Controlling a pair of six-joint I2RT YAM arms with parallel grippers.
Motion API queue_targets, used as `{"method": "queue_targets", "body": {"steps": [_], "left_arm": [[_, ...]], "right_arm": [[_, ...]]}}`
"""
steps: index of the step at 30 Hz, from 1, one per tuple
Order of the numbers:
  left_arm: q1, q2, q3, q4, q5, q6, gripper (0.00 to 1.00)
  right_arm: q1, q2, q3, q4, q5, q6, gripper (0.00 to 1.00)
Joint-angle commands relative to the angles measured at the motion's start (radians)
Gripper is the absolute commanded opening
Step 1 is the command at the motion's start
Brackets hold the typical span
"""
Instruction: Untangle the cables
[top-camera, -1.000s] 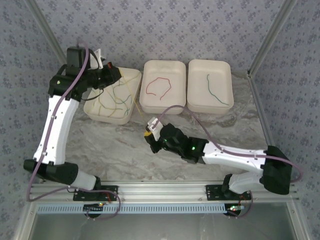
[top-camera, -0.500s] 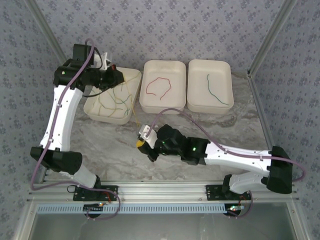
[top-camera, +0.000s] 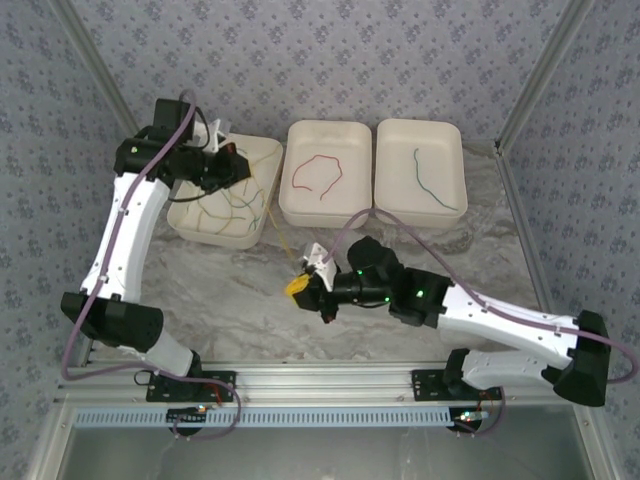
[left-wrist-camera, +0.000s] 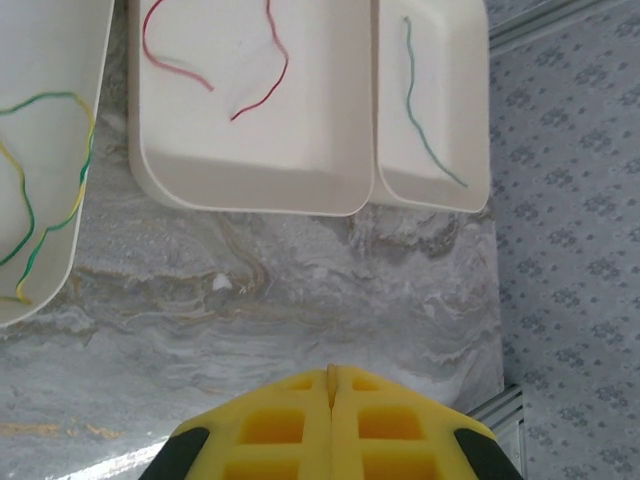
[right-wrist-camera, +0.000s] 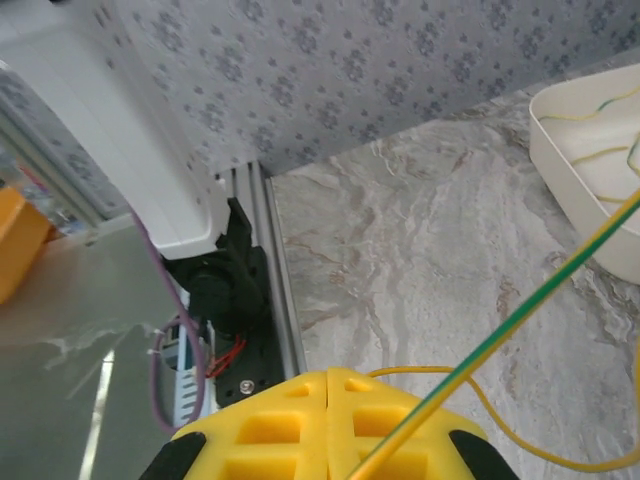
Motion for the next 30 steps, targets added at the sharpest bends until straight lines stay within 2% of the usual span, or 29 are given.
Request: {"method": "queue_targets", "body": {"steps": [1,6,12,16,20,24,27,30], "left_arm": [[0.036,-0.033,-0.07,0.228,-0.208,0.031,0.0],[0.035,-0.124,-0.219,0.246,-0.333,0.023,0.0],[0.029,-0.217,-0.392,0.322,-0.318,-0.007,0.0],[0.031,-0.243,-0.465,0.358,-0.329,-0.012,0.0],[0.032,-0.277,-0.503,0.382,-0.346,-0.023,0.0],[0.036,-0.306,-0.473,0.346,-0.385,-0.018,0.0],[0.035,-0.322,-0.44,0.337,-0.356,-0.029,0.0],[0.032,-0.335,-0.407,0.346,-0.289,-0.062,0.0]], "right_arm": [[-0.025,-0.117,-0.026,-0.056,-0.258,0.068,0.0],[-0.152,-0.237,-0.068,-0.076,-0.263,0.119,0.0],[-0.292,-0.298,-0.106,0.013,-0.402,0.22,0.0],[-0.304,-0.3,-0.096,0.044,-0.451,0.248,0.0],[-0.311,-0.342,-0.093,-0.025,-0.364,0.219,0.0],[-0.355,-0.372,-0.1,-0.066,-0.378,0.216,0.0],[-0.354,-0.34,-0.076,-0.145,-0.362,0.177,0.0],[-0.314,-0.261,-0.033,-0.254,-0.281,0.109,0.0]]}}
